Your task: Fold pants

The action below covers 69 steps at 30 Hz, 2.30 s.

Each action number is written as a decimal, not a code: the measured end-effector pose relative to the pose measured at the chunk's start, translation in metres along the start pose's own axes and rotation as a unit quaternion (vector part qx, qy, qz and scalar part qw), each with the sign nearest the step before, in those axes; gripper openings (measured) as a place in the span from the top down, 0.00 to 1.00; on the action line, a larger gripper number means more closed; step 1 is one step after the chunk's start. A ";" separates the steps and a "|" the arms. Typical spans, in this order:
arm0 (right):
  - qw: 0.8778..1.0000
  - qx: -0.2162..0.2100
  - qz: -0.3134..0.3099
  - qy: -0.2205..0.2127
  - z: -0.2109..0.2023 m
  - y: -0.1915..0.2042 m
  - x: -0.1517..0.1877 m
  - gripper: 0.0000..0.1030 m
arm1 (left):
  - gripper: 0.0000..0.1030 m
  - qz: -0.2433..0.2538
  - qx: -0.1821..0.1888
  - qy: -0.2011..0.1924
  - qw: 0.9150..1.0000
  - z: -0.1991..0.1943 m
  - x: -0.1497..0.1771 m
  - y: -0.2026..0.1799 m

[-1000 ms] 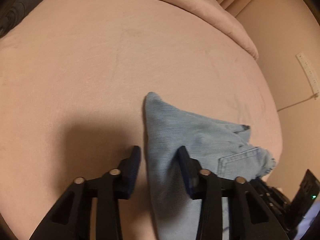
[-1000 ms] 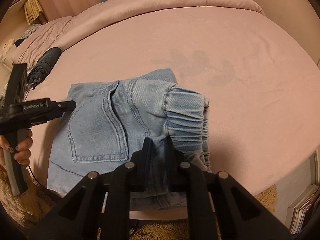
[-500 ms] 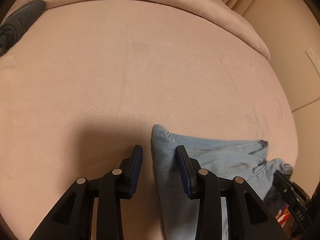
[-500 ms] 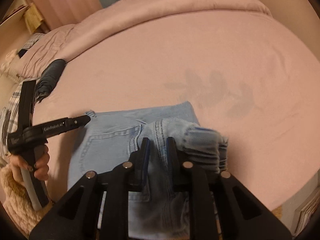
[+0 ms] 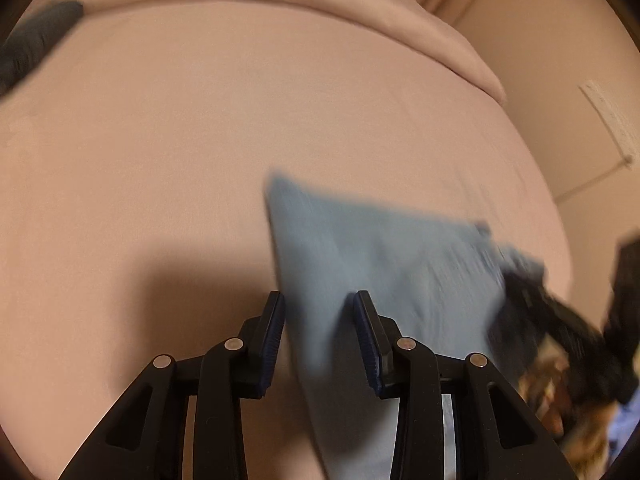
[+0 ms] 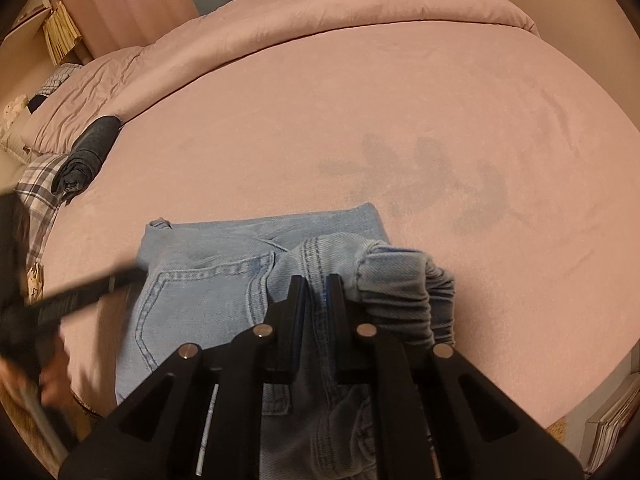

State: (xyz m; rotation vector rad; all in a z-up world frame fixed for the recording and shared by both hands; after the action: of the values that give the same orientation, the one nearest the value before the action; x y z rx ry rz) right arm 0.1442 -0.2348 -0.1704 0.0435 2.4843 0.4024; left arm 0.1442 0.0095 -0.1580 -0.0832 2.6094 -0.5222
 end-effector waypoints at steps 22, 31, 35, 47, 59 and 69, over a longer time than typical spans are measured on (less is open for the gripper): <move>1.000 -0.019 -0.002 -0.008 -0.017 0.009 0.002 0.78 | 0.65 -0.035 0.011 0.012 0.999 -0.060 0.092 0.017; 0.997 -0.043 -0.055 0.022 -0.046 0.038 0.039 0.64 | 0.64 -0.021 0.013 0.040 0.999 -0.040 0.095 0.000; 0.995 -0.011 -0.081 0.055 -0.026 0.031 0.071 0.63 | 0.64 -0.014 0.002 0.041 0.999 -0.036 0.095 -0.003; 0.995 -0.005 -0.086 0.044 -0.026 0.031 0.079 0.63 | 0.64 -0.010 -0.005 0.038 0.999 -0.034 0.098 -0.008; 0.996 -0.002 -0.080 0.040 -0.031 0.028 0.079 0.63 | 0.64 -0.015 0.006 0.048 0.999 -0.034 0.095 -0.006; 0.997 -0.017 -0.075 0.032 -0.035 0.022 0.078 0.59 | 0.44 -0.030 0.016 0.004 0.999 -0.052 0.052 0.001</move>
State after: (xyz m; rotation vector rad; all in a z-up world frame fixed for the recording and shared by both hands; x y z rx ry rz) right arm 0.0594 -0.2144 -0.1814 -0.1723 2.5213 0.3878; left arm 0.0738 0.0206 -0.1385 -0.1486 2.6129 -0.5853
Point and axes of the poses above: each gripper's, at about its wrist camera, not at the fingertips, and z roughly the way its jaws point, y to its left, x to its underside, the point moved 8 cm from there along z, roughly the way its jaws point, and after that the axes turned 7 degrees about -y, right-handed, at the moved point
